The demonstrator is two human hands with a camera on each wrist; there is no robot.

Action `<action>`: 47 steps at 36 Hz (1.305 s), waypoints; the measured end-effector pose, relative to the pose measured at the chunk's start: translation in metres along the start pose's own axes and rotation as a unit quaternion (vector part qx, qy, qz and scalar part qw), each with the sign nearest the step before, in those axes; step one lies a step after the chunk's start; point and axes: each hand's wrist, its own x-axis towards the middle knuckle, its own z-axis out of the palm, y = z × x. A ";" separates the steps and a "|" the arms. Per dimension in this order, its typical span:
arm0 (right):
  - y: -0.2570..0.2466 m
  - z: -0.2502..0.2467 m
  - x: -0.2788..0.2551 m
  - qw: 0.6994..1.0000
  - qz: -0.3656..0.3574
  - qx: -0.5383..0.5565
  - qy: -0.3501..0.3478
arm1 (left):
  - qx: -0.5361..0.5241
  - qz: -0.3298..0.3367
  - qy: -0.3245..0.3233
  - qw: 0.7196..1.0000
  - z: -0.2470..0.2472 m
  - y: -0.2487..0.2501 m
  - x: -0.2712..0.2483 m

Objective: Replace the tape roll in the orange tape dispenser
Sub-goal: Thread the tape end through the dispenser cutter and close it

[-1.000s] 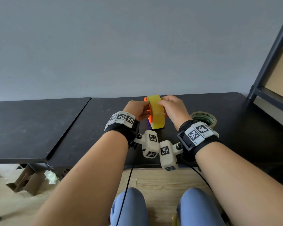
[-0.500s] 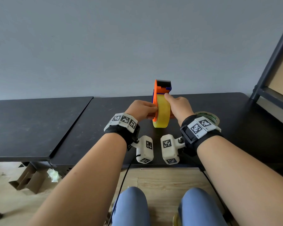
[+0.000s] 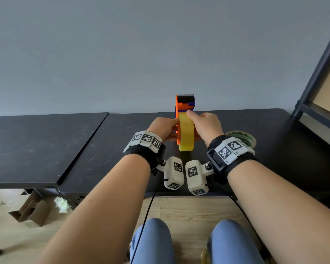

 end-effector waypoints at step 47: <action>-0.005 -0.018 -0.007 0.974 -0.201 -0.102 0.024 | 0.193 0.092 -0.028 0.977 -0.007 0.007 -0.008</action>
